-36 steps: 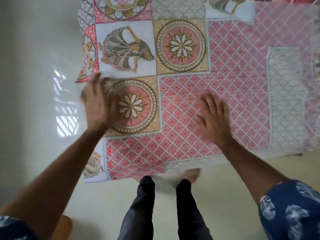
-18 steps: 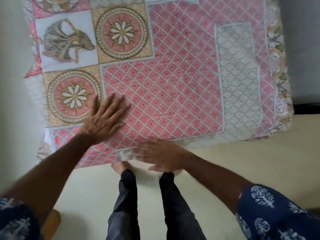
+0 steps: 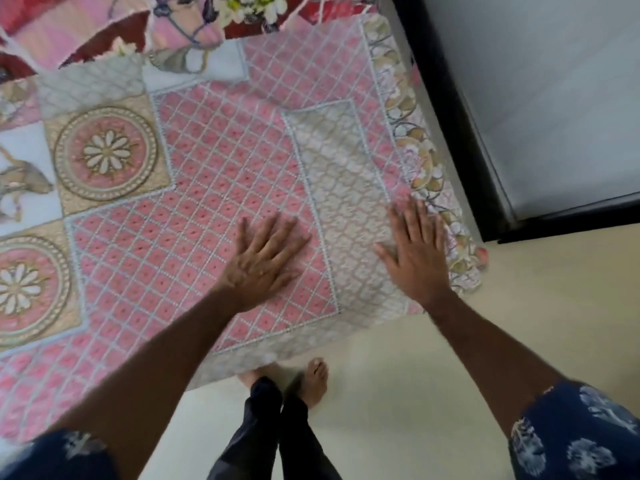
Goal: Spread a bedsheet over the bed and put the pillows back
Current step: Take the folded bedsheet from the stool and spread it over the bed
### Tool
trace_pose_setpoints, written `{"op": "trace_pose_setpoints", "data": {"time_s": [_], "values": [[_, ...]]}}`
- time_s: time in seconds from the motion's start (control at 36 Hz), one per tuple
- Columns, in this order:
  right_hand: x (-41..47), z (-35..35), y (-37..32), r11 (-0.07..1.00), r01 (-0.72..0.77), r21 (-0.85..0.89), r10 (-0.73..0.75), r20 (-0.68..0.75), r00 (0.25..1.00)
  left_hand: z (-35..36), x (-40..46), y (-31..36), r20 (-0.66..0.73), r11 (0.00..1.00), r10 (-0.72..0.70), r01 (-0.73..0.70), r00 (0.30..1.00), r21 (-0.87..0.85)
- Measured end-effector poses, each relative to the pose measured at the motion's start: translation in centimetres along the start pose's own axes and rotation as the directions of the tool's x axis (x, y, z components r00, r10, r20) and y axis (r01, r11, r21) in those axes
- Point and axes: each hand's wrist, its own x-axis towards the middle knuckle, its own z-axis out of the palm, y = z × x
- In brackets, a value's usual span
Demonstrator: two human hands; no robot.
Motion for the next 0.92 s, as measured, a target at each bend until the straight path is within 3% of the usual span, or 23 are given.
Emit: {"op": "trace_pose_setpoints", "data": {"time_s": [0.17, 0.25, 0.39, 0.44, 0.53, 0.61, 0.69, 0.81, 0.92], "values": [[0.2, -0.2, -0.4, 1.000, 0.030, 0.006, -0.030, 0.017, 0.999, -2.1, 5.6, 1.7, 0.081, 0.995, -0.096, 0.098, 0.992, -0.024], [0.8, -1.0, 0.6, 0.979, 0.203, -0.032, -0.200, 0.067, 0.977, -3.1, 7.4, 1.6, 0.133, 0.990, -0.124, 0.132, 0.983, -0.058], [5.2, -2.1, 2.9, 0.838, 0.537, -0.101, -0.524, 0.128, 0.842, -3.8, 10.0, 0.9, 0.158, 0.983, -0.152, 0.165, 0.976, -0.074], [7.8, -2.5, 3.3, 0.821, 0.561, -0.109, -0.554, 0.091, 0.828, -3.5, 11.4, 0.8, 0.157, 0.975, -0.187, 0.203, 0.970, -0.091], [11.8, -2.2, 3.8, 0.872, 0.486, -0.062, -0.486, 0.020, 0.874, -2.8, 13.7, 1.7, 0.087, 0.946, -0.282, 0.292, 0.955, -0.143], [16.3, -1.6, 4.6, 0.937, 0.345, 0.051, -0.344, -0.027, 0.939, -2.6, 15.7, 3.1, 0.031, 0.889, -0.414, 0.412, 0.910, -0.198], [19.8, -1.8, 6.4, 0.948, 0.290, 0.130, -0.293, 0.004, 0.956, -2.6, 17.2, 4.8, 0.018, 0.828, -0.532, 0.525, 0.846, -0.197], [23.1, -2.3, 9.9, 0.918, 0.339, 0.207, -0.358, 0.061, 0.932, -2.8, 19.1, 6.2, 0.029, 0.727, -0.665, 0.656, 0.746, -0.202], [26.2, -3.5, 11.9, 0.853, 0.498, 0.154, -0.516, 0.111, 0.849, -3.2, 20.9, 6.9, 0.051, 0.615, -0.760, 0.741, 0.648, -0.268]]}}
